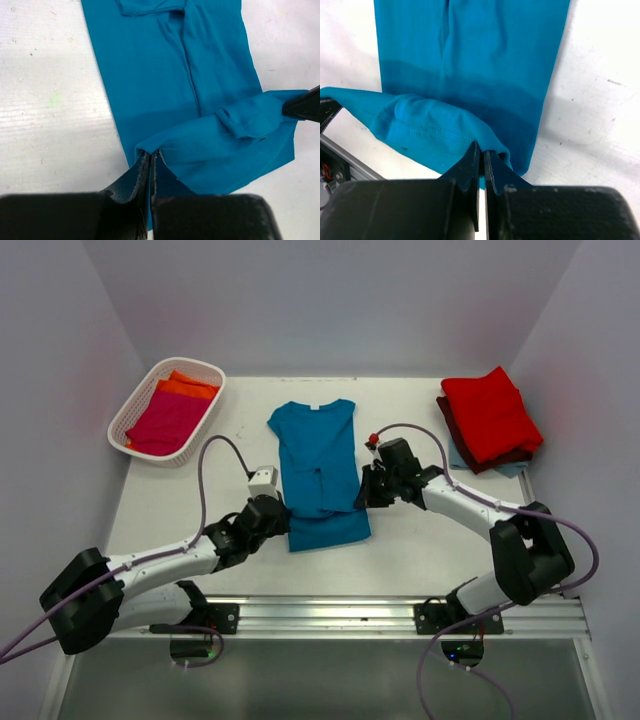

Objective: Fold and stack the t-shirts
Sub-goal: Fold the folded rectangular tshirt in 1/3 of the way

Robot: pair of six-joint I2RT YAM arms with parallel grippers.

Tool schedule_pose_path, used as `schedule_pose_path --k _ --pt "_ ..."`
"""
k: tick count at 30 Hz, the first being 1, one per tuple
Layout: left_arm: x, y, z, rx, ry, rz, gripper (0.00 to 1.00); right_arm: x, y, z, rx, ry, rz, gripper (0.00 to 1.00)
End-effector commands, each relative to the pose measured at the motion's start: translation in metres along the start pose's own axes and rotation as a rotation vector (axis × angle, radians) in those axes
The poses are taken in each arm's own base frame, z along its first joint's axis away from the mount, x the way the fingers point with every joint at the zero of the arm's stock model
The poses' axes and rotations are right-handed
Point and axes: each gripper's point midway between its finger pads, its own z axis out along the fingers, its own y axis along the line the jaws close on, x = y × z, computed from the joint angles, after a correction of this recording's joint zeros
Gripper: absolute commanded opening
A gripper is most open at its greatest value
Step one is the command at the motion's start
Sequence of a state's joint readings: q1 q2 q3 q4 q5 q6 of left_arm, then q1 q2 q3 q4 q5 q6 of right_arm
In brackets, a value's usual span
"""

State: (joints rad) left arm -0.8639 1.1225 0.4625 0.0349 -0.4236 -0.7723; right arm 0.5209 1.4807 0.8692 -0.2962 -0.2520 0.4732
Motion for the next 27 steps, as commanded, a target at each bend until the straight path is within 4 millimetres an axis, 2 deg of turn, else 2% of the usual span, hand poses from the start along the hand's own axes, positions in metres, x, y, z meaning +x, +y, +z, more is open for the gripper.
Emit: schedule_pose_path --k 1,6,11,12,13,14,15,16,17,18,19,20,22,23,24,26,27 --pt "-0.027 -0.016 0.010 0.050 -0.078 -0.008 0.00 -0.032 0.005 0.001 -0.012 -0.075 -0.028 0.00" --pt "-0.030 -0.013 0.024 0.056 -0.067 -0.006 0.00 -0.041 0.003 0.010 -0.017 -0.075 -0.013 0.00" --pt "-0.049 -0.017 0.045 0.093 -0.093 0.008 0.00 -0.071 -0.005 0.024 -0.008 -0.117 0.047 0.00" --pt "-0.054 -0.017 0.050 0.098 -0.094 0.009 0.00 -0.092 -0.007 0.024 -0.009 -0.160 0.071 0.03" --pt "-0.066 -0.013 0.061 0.088 -0.100 0.004 0.02 -0.094 -0.014 0.034 0.009 -0.142 0.102 0.24" --pt "-0.073 -0.009 0.066 0.072 -0.108 -0.001 0.20 -0.102 -0.016 0.036 0.010 -0.149 0.108 0.44" --pt "-0.083 -0.004 0.070 0.053 -0.124 -0.006 0.45 -0.122 -0.012 0.033 0.007 -0.191 0.107 0.94" --pt "-0.104 0.005 0.075 0.017 -0.166 -0.028 0.92 -0.127 -0.016 0.039 0.017 -0.192 0.110 0.99" --pt "-0.114 0.008 0.075 0.004 -0.186 -0.039 1.00 -0.133 -0.016 0.039 0.018 -0.202 0.116 0.99" --pt "-0.121 0.012 0.074 -0.007 -0.191 -0.051 1.00 -0.139 -0.013 0.036 0.012 -0.200 0.120 0.99" --pt "-0.137 0.014 0.069 -0.004 -0.218 -0.068 1.00 -0.143 -0.010 0.029 0.009 -0.217 0.115 0.99" --pt "-0.142 0.014 0.065 -0.003 -0.231 -0.070 1.00 -0.145 -0.008 0.022 0.012 -0.236 0.107 0.99" --pt "-0.143 0.013 0.054 0.013 -0.236 -0.078 1.00 -0.134 -0.013 0.016 0.018 -0.247 0.103 0.99" --pt "-0.142 0.012 0.050 0.021 -0.234 -0.082 1.00 -0.136 -0.008 0.002 0.011 -0.277 0.093 0.99" --pt "-0.139 0.012 0.047 0.032 -0.226 -0.095 1.00 -0.123 -0.014 0.001 0.026 -0.258 0.097 0.99" --pt "-0.129 0.006 0.039 0.084 -0.202 -0.096 1.00 -0.120 -0.011 -0.015 0.025 -0.288 0.088 0.99" --pt "-0.121 0.006 0.037 0.094 -0.174 -0.094 1.00 -0.108 -0.015 -0.016 0.029 -0.269 0.091 0.99"
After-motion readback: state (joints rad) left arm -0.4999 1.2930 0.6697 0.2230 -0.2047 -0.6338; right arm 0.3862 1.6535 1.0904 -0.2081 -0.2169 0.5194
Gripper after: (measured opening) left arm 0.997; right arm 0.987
